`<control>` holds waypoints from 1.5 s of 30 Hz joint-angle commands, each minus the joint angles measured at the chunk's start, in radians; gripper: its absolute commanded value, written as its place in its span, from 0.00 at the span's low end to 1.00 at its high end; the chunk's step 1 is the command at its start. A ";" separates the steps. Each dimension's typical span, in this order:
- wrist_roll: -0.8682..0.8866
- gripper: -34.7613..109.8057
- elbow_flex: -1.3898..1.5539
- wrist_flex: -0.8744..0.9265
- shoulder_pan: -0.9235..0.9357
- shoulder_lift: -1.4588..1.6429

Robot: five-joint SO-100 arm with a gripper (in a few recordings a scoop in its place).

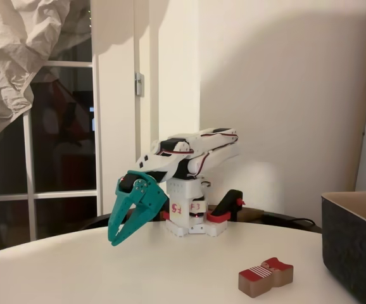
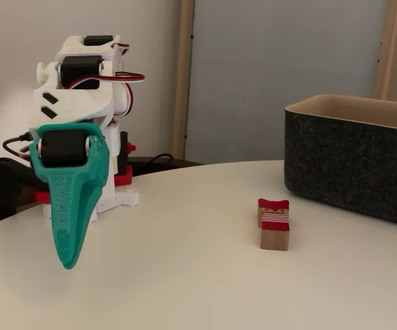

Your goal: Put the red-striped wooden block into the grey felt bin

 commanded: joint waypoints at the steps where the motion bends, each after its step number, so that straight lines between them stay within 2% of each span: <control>1: 0.006 0.24 0.012 0.020 -0.008 0.037; 30: 0.008 0.24 0.012 0.020 -0.008 0.037; 38: 0.058 0.24 -0.012 0.015 -0.006 0.040; 45: 0.181 0.24 -0.190 0.015 -0.008 0.035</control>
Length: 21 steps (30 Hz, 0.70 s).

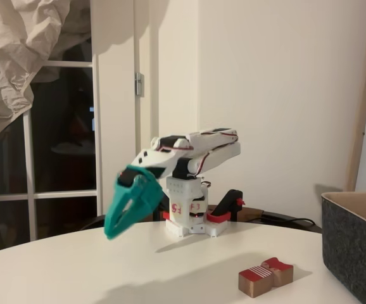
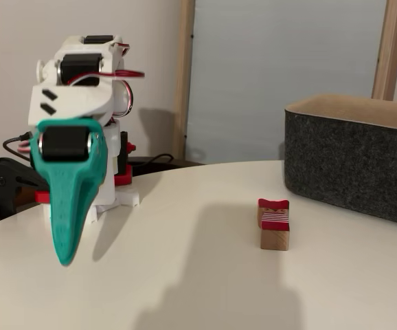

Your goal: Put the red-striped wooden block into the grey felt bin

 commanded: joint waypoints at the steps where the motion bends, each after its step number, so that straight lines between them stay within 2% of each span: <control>1: 0.069 0.24 -0.135 0.015 -0.011 0.035; 12: 0.169 0.24 -0.520 0.017 -0.199 0.012; 21: 0.383 0.24 -0.586 0.015 -0.486 -0.006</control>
